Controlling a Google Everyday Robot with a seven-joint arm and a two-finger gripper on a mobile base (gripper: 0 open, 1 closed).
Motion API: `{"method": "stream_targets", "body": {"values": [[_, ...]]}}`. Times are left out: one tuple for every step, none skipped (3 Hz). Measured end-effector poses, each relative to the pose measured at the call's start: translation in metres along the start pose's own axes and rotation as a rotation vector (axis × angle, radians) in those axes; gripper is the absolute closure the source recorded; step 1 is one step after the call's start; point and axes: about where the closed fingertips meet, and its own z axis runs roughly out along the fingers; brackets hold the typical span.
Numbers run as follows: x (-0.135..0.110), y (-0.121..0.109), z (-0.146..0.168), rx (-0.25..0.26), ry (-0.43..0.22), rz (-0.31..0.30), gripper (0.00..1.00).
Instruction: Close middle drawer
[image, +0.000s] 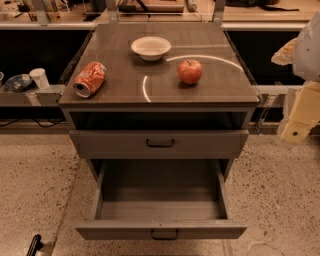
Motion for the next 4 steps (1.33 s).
{"method": "stream_targets", "body": {"values": [[0.0, 0.0, 0.0, 0.002, -0.001, 0.0, 0.0], [0.0, 0.001, 0.016, 0.006, -0.055, 0.001, 0.0], [0.002, 0.032, 0.069, -0.031, -0.205, -0.018, 0.0], [0.007, 0.065, 0.152, -0.093, -0.305, 0.007, 0.0]]}}
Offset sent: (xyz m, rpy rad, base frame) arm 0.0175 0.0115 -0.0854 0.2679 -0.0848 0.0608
